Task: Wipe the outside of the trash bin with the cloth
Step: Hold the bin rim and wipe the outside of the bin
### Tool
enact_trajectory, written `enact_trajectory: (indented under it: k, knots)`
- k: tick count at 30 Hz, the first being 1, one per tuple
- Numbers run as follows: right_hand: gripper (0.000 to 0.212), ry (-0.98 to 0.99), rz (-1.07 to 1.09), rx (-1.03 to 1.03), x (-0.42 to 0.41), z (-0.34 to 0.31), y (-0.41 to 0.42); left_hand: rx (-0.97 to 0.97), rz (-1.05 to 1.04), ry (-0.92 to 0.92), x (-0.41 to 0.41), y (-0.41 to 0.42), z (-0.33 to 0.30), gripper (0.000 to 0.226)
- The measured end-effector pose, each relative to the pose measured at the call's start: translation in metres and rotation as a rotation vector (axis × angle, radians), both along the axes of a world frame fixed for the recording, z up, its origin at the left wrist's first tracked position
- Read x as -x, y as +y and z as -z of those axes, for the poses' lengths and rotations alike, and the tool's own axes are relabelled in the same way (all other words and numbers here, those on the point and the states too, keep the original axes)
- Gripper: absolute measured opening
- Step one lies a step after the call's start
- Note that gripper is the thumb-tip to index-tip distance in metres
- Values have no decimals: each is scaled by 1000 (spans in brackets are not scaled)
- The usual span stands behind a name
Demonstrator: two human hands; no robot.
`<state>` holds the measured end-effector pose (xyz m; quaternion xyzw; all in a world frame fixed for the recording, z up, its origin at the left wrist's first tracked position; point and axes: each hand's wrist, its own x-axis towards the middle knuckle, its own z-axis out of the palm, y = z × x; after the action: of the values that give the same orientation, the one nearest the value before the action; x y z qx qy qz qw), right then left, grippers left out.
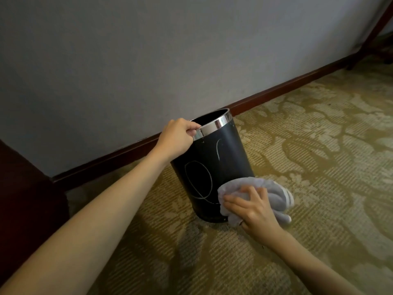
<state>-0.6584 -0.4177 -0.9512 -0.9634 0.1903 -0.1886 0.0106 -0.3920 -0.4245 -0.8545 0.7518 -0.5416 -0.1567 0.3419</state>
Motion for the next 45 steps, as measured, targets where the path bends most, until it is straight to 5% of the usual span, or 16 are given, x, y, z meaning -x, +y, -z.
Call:
enact_trajectory:
  k: [8, 13, 20, 25, 29, 32, 41, 45]
  knots:
    - [30, -134, 7, 0, -55, -76, -65, 21, -54, -34, -4, -9, -1, 36]
    - [36, -455, 322, -228, -64, -66, -74, -20, -61, 22, -15, -2, 4, 36]
    - [42, -125, 10, -28, -31, -19, -13, -41, -43, 73, -22, 3, 9, 40]
    - [34, -327, 22, -121, -59, -67, -54, 27, -34, 36, -7, -1, 5, 33]
    - [40, -483, 376, -291, -68, -70, -82, -15, -63, 26, -8, -3, 3, 35]
    - [44, -535, 401, -281, -50, -42, -74, -25, -61, 60, -12, -1, 1, 34]
    - [47, -224, 335, -329, 5, 21, -2, -87, 17, -102, 1, 0, -8, 26]
    - [47, -280, 287, -288, -9, -1, -9, -95, 28, -152, 14, 6, -15, 24]
